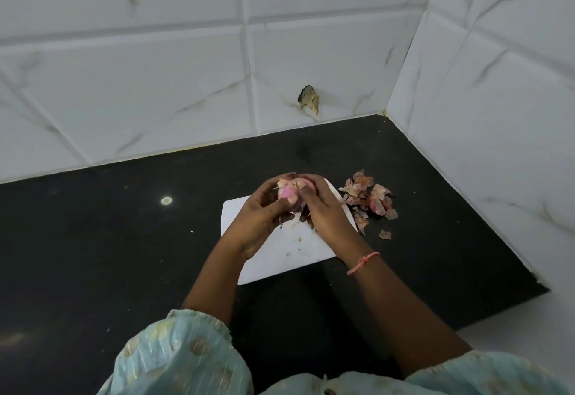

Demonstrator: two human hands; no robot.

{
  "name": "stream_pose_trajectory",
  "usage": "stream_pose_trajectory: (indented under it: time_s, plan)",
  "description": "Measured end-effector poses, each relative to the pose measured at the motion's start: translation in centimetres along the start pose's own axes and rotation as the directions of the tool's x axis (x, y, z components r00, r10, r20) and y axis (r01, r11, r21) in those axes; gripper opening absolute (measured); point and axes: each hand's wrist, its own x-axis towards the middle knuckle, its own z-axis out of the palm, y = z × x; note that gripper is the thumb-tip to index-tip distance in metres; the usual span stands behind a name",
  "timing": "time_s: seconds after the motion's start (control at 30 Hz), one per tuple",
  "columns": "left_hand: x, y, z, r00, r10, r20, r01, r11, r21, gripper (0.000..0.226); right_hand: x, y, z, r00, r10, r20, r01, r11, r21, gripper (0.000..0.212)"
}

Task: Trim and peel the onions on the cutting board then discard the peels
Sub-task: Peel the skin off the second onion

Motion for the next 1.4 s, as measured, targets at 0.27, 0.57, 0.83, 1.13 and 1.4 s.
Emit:
stream_pose_trajectory:
  time_s: [0.27, 0.57, 0.83, 1.13, 1.4]
  plan:
    - [0.1, -1.1, 5.2, 0.925, 0.099, -0.368, 0.03, 0.944, 0.328, 0.043, -0.7, -0.1, 1.7, 0.978, -0.104, -0.181, 0.096, 0.994, -0.054, 0.016]
    - [0.3, -2.9, 5.1, 0.898, 0.182, -0.401, -0.071, 0.959, 0.276, 0.03, -1.4, 0.6, 2.1, 0.964, -0.167, -0.209, 0.14, 0.981, -0.137, 0.022]
    - [0.4, -2.9, 3.9, 0.915, -0.052, -0.401, 0.067, 0.998, 0.022, 0.059, -1.0, -0.4, 1.9, 0.959, 0.126, -0.255, -0.057, 0.963, 0.264, 0.02]
    - [0.6, -1.5, 2.0, 0.965, -0.228, -0.129, 0.168, 0.916, -0.364, 0.05, -0.3, -0.4, 1.0, 0.938, 0.345, 0.018, -0.243, 0.622, 0.744, 0.039]
    - [1.8, -0.7, -0.8, 0.947, 0.166, -0.274, 0.066, 0.735, 0.674, 0.03, -0.4, 1.2, 0.1, 0.898, 0.423, 0.122, -0.336, 0.479, 0.811, 0.011]
